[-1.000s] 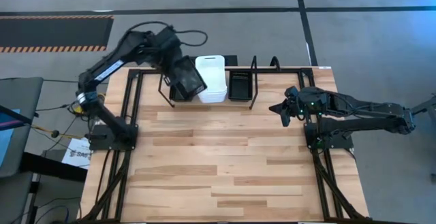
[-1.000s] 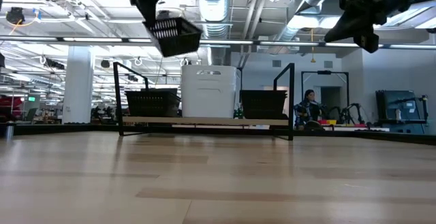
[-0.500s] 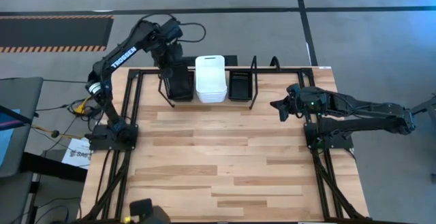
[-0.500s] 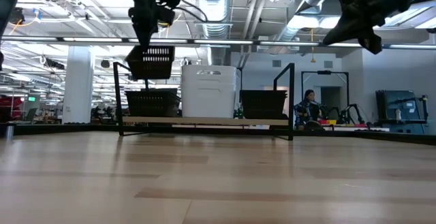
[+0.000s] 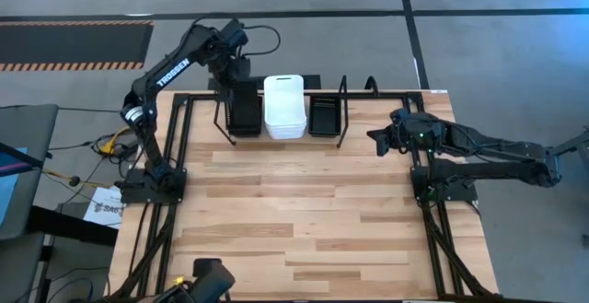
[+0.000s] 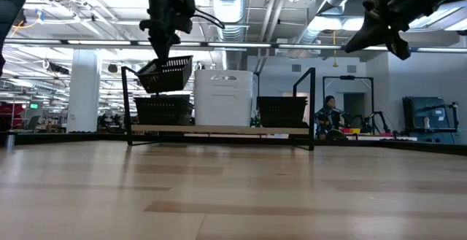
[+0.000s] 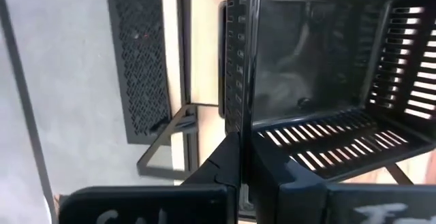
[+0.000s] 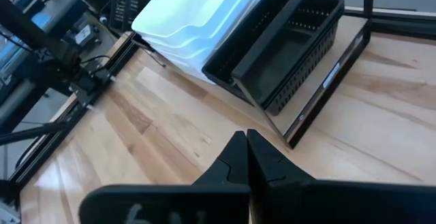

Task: Stack baskets on shelf by color
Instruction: Stack the black bin on top of the left black bin on the shelf

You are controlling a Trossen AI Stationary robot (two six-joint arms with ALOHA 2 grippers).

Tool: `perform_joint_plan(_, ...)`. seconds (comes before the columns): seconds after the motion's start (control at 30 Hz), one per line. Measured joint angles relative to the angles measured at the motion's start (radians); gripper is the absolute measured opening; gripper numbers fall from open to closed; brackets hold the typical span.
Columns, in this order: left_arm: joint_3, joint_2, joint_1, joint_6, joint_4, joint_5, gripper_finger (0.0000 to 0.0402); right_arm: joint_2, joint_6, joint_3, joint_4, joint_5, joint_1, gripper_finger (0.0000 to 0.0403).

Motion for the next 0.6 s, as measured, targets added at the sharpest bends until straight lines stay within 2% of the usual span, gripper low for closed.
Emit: perform_joint_plan(0.6,0.000,0.204,0.001,0.090,0.001,0.006,0.0000,0.000,0.003,0.000,0.000,0.022,-0.010,0.0003)
